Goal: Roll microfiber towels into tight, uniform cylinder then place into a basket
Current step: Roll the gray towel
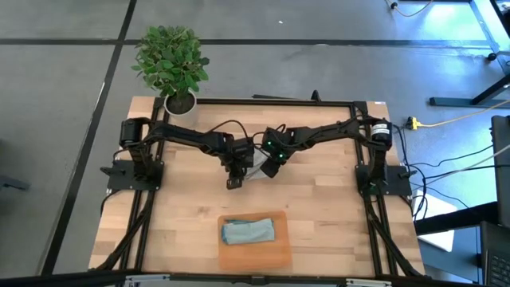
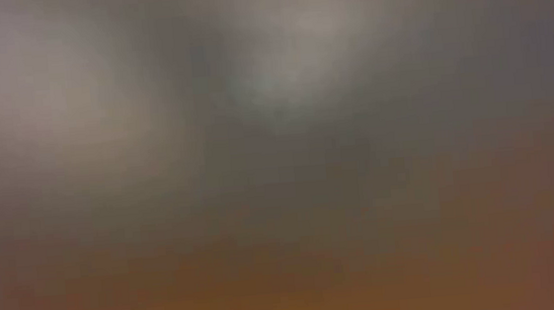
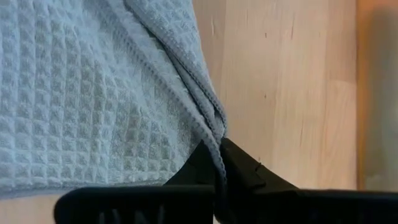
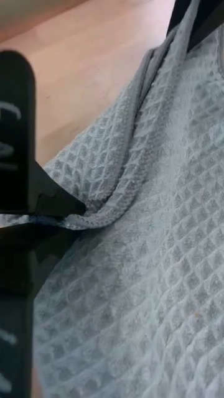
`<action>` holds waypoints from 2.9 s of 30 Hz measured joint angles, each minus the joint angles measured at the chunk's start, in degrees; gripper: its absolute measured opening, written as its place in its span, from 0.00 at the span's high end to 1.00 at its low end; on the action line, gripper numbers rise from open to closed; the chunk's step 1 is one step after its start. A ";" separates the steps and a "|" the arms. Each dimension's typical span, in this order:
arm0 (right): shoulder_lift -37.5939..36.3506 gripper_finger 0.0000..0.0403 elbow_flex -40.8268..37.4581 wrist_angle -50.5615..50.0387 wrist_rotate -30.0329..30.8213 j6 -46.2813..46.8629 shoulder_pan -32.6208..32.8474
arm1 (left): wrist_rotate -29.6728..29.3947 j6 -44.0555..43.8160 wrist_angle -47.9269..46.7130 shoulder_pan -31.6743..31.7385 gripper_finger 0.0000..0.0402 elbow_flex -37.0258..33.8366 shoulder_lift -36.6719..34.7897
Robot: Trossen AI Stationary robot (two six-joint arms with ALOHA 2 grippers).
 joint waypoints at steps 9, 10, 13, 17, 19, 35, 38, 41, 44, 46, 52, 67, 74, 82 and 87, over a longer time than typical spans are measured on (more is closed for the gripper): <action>0.10 0.98 -0.05 0.05 -0.95 0.15 -0.16 | -2.03 -3.21 0.15 3.58 1.00 0.09 -0.35; 0.10 0.98 -0.05 0.03 -0.93 0.15 -0.17 | -2.19 -3.30 -0.13 4.16 1.00 0.31 -0.35; 0.10 0.98 -0.07 0.03 -0.95 0.12 -0.17 | -2.20 -2.80 0.04 5.17 1.00 0.59 -0.39; 0.10 0.98 -0.07 0.05 -1.02 0.11 -0.15 | -3.01 -1.53 0.98 5.70 1.00 0.61 -0.41; 0.10 0.98 -0.07 0.08 -0.98 0.11 -0.11 | -3.98 -1.39 1.75 5.83 1.00 0.59 -1.00; 0.12 0.97 -0.11 0.59 -1.72 0.20 -0.06 | -6.27 1.79 4.22 6.29 1.00 1.01 4.15; 0.17 0.93 -0.13 0.62 -2.62 0.24 -0.20 | -6.31 2.95 4.00 6.29 1.00 1.01 4.21; 0.10 0.86 -0.09 0.50 -3.53 -0.36 -0.75 | -6.31 3.11 3.70 6.29 1.00 1.01 4.25; 0.10 0.79 1.68 -3.18 -3.85 -1.22 -2.01 | -6.35 3.13 3.52 6.29 1.00 1.01 4.26; 0.10 0.76 3.57 -6.05 -3.44 -1.28 -2.94 | -6.36 3.17 3.47 6.29 1.00 1.01 4.28; 0.12 0.74 10.73 -16.04 1.05 -4.77 -4.35 | -6.53 3.23 3.37 7.01 1.00 0.98 4.28; -0.03 0.74 19.63 -31.01 -1.56 -14.75 -0.25 | -6.53 3.75 3.04 9.55 1.00 0.81 4.33; -0.36 0.74 17.68 -27.28 -13.57 -27.92 2.80 | -6.41 4.33 2.94 9.52 1.00 0.81 4.42; -0.23 0.74 11.04 -10.05 -9.46 -32.91 4.04 | -4.41 4.11 2.99 9.62 1.00 0.81 4.48; -0.23 0.74 8.07 -6.48 -4.76 -33.04 2.53 | -3.92 4.07 2.82 9.31 1.00 0.81 4.50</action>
